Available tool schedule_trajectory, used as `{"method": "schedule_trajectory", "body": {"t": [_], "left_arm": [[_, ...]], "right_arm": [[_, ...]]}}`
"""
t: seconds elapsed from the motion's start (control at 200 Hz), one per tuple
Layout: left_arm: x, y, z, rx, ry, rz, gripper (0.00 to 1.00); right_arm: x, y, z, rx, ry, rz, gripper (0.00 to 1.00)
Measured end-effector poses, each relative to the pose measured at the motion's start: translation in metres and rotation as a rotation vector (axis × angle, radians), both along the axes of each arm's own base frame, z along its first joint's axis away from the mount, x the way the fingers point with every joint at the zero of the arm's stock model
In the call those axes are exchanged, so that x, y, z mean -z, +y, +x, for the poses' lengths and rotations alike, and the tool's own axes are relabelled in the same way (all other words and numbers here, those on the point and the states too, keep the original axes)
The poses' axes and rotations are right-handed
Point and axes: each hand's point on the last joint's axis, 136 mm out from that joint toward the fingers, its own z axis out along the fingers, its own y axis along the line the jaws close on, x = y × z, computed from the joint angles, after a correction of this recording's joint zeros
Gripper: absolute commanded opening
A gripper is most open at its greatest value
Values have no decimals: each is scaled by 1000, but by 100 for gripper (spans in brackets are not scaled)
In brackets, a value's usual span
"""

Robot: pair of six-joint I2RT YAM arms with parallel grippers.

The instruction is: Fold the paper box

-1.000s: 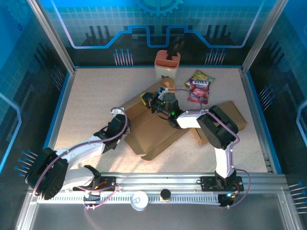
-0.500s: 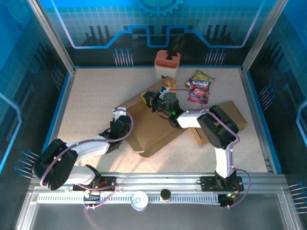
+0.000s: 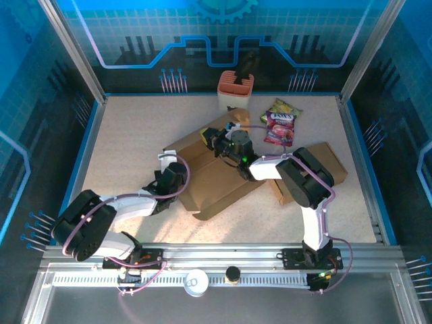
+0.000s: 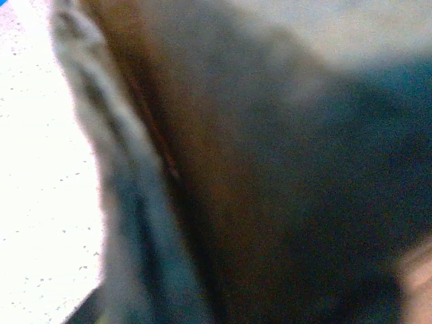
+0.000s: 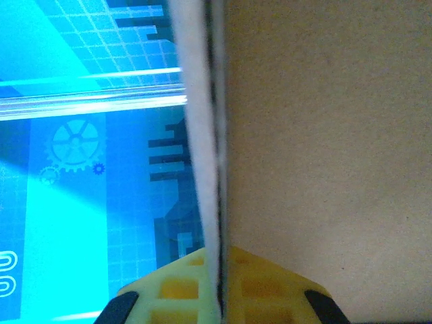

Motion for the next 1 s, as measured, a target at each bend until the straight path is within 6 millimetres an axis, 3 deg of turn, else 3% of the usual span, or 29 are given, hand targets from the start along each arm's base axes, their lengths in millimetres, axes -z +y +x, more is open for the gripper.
{"method": "schedule_trajectory", "body": {"t": [0.035, 0.285, 0.445, 0.605, 0.71, 0.905, 1.0], "left_arm": [[0, 0, 0, -3, -1, 1, 0], [0, 1, 2, -25, -4, -6, 0], [-3, 2, 2, -34, 10, -1, 0], [-15, 6, -1, -15, 17, -26, 0], [-31, 17, 1, -16, 7, -72, 0], [-59, 40, 10, -12, -14, -152, 0], [-62, 41, 13, 16, 7, -170, 0]], "right_arm": [[0, 0, 0, 2, -1, 1, 0], [0, 0, 1, 2, -3, 2, 0], [3, 4, -5, -37, -1, -14, 40], [7, 2, -24, -89, 20, -75, 60], [-18, -6, -39, -116, -22, -118, 68], [-98, -33, -60, -136, -182, -150, 74], [-117, -48, -66, -139, -230, -182, 75]]}}
